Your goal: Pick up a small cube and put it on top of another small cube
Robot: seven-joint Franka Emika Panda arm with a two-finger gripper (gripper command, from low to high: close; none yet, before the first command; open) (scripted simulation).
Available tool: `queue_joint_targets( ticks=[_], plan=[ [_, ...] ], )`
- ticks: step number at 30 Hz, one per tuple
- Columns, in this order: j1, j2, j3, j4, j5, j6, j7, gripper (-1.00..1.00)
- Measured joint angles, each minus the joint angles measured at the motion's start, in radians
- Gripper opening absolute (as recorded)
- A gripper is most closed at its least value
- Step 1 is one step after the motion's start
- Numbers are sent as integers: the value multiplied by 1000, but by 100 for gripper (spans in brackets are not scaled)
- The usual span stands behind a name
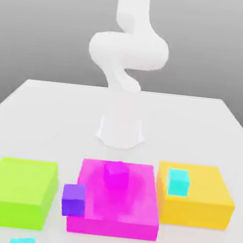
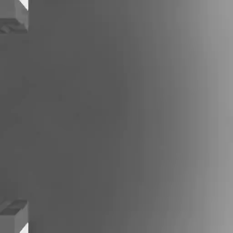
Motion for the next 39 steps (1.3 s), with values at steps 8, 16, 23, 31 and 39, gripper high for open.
queue_joint_targets(
  ticks=[8,16,23,31,39],
  plan=[
    [33,295,-103,28,53,69,-163,0],
    [31,586,-175,57,134,136,-342,0],
    [-19,839,-191,81,188,194,-488,0],
    [-83,1118,-195,107,184,273,-606,0],
    [-126,1286,-149,143,228,386,-651,-100]
  ],
)
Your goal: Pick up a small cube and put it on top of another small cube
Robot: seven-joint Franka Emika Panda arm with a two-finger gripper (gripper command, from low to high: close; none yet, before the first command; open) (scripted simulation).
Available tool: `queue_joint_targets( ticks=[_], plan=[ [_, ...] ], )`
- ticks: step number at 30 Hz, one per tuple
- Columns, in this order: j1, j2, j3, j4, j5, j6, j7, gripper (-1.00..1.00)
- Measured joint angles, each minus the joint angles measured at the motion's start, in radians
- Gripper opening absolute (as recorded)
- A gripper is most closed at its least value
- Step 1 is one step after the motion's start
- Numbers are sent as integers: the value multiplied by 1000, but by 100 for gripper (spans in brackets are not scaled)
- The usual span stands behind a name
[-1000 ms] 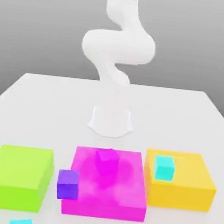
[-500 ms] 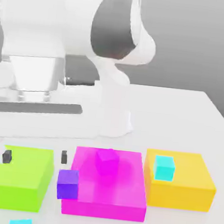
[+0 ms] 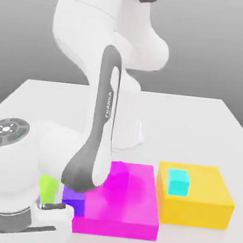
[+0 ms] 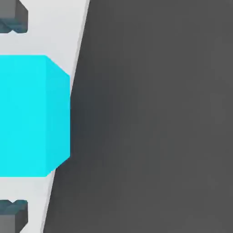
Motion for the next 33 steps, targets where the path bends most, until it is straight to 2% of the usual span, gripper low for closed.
queue_joint_targets(
  ticks=[4,8,15,24,29,30,33],
  plan=[
    [0,-1,0,0,0,-2,0,-100],
    [30,-125,-40,-32,-45,-94,32,-100],
    [95,-372,-74,-201,-153,-163,95,-100],
    [135,-683,-62,-436,-277,-228,161,-100],
    [151,-585,-63,-482,-233,-87,126,-100],
    [150,-558,-60,-486,-222,-55,118,100],
    [152,-558,-60,-486,-222,-55,118,100]
  ],
)
